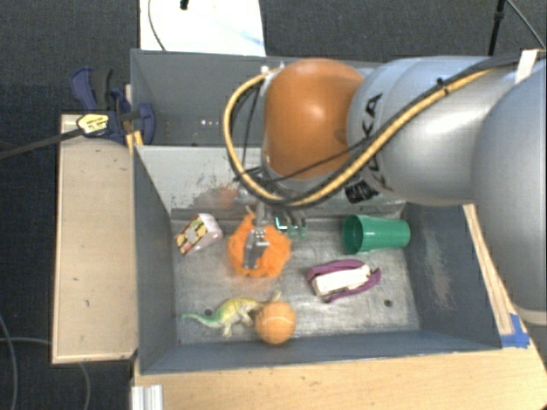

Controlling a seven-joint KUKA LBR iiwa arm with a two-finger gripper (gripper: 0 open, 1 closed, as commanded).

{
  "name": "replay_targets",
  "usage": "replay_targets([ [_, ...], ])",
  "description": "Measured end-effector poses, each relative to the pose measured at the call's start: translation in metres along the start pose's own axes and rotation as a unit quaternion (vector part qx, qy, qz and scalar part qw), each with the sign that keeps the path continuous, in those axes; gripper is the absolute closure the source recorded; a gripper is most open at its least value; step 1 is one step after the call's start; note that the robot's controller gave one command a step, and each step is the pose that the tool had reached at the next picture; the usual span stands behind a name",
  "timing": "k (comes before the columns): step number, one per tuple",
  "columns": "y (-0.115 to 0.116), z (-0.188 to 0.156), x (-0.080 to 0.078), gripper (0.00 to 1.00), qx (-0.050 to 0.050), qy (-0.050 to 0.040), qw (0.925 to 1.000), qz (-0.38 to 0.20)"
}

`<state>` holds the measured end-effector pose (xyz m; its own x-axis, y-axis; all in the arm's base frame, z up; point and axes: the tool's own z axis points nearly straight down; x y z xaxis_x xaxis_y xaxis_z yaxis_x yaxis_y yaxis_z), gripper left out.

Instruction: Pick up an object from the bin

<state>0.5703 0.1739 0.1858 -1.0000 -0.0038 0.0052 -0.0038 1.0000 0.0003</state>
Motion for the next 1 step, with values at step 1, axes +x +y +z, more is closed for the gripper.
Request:
replay_targets([
  [1,-0.0009,-0.0047,-0.0019,0.00,-0.001,-0.0040,1.0000,0.002],
])
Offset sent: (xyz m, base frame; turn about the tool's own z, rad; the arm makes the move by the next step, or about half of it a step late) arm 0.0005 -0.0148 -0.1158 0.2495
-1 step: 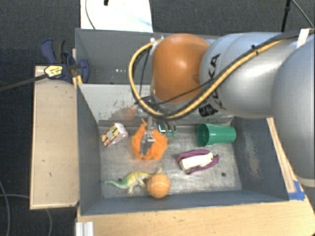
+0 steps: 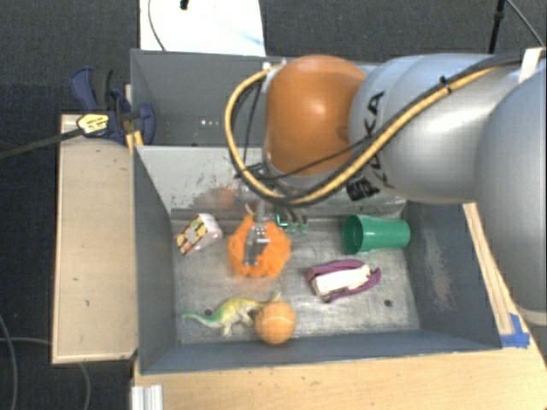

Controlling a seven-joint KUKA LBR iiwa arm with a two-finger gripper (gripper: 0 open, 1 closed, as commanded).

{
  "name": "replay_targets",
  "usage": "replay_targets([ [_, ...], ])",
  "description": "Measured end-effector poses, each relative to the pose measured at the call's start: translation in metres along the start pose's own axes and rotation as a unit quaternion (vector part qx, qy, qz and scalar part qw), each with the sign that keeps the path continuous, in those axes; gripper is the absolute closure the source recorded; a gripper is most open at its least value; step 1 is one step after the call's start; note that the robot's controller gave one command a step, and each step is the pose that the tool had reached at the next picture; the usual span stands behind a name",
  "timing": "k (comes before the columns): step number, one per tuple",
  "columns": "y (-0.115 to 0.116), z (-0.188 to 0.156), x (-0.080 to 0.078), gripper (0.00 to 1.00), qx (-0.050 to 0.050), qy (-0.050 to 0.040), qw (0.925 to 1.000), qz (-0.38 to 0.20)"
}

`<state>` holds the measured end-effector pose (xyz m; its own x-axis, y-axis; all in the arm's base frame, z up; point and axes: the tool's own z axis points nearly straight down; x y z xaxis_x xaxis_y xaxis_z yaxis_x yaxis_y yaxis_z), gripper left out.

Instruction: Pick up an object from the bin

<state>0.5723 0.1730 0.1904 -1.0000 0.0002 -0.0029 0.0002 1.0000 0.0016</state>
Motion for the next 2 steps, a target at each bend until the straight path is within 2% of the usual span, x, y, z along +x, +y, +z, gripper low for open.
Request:
replay_targets([
  [1,-0.003,0.030,-0.001,0.00,-0.001,-0.0030,0.9994,0.033],
  [2,-0.010,0.096,-0.006,0.00,-0.001,-0.0021,0.9985,0.054],
])
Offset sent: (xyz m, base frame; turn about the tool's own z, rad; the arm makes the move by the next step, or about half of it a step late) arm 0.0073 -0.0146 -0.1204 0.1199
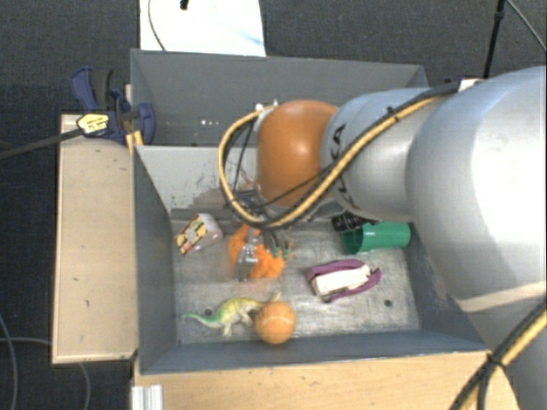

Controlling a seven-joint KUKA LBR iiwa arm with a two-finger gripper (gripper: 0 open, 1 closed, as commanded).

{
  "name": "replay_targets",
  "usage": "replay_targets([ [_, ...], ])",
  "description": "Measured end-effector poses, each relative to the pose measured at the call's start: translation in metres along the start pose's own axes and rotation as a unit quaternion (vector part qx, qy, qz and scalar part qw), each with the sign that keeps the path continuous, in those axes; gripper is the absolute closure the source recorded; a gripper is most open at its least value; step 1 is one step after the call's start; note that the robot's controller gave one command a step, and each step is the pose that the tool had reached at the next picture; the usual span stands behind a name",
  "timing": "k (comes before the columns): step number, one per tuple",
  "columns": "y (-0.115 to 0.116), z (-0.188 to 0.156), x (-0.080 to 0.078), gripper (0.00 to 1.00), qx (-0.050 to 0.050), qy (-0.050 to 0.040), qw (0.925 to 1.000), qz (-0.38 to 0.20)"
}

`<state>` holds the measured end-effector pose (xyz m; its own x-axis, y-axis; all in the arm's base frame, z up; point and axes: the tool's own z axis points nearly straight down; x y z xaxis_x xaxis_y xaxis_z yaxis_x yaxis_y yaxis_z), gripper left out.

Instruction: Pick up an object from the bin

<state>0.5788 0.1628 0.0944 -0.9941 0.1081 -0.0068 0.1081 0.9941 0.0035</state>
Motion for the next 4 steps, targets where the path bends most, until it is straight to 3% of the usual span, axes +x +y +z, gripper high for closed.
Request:
replay_targets([
  [1,-0.001,0.020,-0.008,1.00,-0.002,-0.0015,0.9990,0.044],
  [3,-0.016,0.020,-0.003,1.00,0.001,0.0006,0.9982,0.059],
  [4,-0.018,-0.025,0.005,1.00,0.003,0.0059,0.9984,0.055],
])
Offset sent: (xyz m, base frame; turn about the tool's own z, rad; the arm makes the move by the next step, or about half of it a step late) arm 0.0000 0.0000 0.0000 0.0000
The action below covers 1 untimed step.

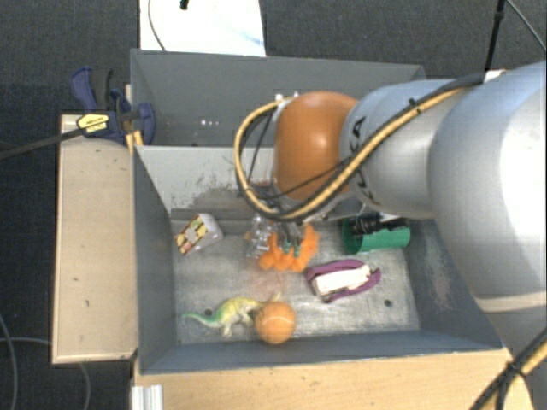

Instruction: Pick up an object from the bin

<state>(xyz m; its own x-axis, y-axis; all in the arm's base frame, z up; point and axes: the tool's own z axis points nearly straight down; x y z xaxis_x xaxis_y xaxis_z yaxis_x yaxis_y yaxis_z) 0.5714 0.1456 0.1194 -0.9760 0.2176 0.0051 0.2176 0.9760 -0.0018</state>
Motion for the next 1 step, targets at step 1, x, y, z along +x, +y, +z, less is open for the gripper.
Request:
replay_targets([
  [1,-0.0200,-0.0313,-0.0149,1.00,-0.003,-0.0048,0.9998,0.019],
])
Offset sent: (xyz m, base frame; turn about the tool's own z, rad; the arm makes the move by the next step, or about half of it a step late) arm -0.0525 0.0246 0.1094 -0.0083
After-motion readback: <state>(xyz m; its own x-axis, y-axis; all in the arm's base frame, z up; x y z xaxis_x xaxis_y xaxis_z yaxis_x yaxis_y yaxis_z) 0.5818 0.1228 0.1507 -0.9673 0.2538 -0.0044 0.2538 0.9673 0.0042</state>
